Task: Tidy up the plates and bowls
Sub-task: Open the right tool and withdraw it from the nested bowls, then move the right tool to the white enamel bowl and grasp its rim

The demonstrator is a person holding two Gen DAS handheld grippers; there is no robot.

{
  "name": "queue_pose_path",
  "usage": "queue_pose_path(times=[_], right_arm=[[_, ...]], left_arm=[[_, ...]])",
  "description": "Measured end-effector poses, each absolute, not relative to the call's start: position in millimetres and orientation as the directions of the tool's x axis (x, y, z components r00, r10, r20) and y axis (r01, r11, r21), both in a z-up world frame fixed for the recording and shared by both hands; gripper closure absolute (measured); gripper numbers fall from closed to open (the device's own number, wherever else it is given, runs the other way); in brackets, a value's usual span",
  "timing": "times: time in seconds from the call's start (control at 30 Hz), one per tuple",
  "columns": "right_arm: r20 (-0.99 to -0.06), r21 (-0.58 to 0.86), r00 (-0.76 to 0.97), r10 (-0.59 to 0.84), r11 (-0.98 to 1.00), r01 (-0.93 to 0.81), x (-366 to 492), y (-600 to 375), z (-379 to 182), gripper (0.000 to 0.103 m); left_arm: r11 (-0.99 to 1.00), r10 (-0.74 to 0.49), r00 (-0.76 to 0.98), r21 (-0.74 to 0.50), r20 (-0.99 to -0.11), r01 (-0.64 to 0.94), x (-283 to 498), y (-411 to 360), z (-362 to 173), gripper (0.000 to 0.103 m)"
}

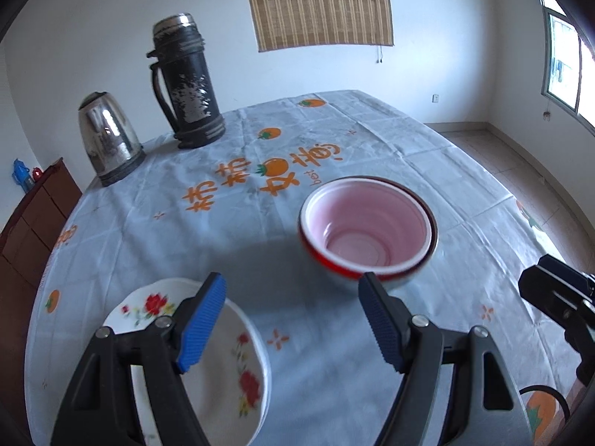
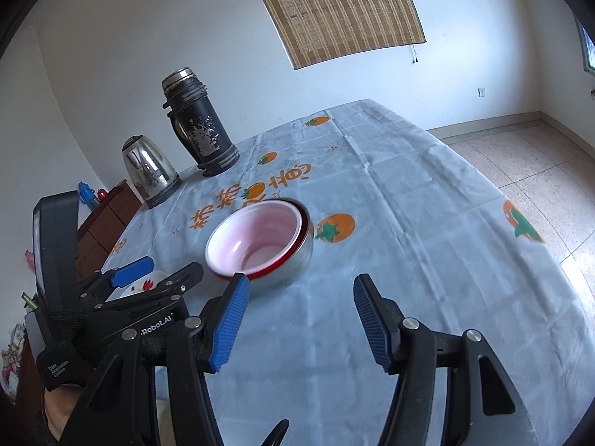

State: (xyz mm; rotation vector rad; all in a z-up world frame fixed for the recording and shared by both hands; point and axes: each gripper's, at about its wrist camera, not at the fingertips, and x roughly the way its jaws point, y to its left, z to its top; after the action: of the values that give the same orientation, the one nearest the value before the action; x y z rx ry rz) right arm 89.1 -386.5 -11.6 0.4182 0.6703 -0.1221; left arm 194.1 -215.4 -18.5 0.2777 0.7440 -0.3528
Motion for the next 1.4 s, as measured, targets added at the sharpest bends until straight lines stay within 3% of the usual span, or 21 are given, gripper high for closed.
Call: queue_pose_path(times=[0.07,0.2,0.37,1.0,1.4], right_arm=[[-0.626,0.329,0.78,0.023,0.914,0.237,80,-377,-14,0.042],[-0.62,0.323,0.784,0.032,0.921,0.218,62,-357,-19,0.042],[-0.602,0.299,0.798,0.026,0.934,0.195,39,-331,-21,0.042],[-0.582,0.251,0.813,-0.02,0.947,0.203,-7,-297,-25,0.042],[-0.572,0.225,0.82,-0.018,0.958,0.178,-19,-283,-25,0.042]], left_arm=[[0.912,-0.197,0.704,0.137,-0.682,0.388,180,-205,-17,0.027],[0.928,-0.174,0.733,0.139,-0.657,0.345,155,-184,-17,0.012],[0.937,-0.171,0.767,0.138,-0.618,0.32,126,-160,-14,0.012],[0.943,-0.213,0.759,0.075,-0.615,0.325,87,-123,-25,0.012],[0.953,-0.197,0.789,0.075,-0.582,0.293,74,-101,-27,0.001]])
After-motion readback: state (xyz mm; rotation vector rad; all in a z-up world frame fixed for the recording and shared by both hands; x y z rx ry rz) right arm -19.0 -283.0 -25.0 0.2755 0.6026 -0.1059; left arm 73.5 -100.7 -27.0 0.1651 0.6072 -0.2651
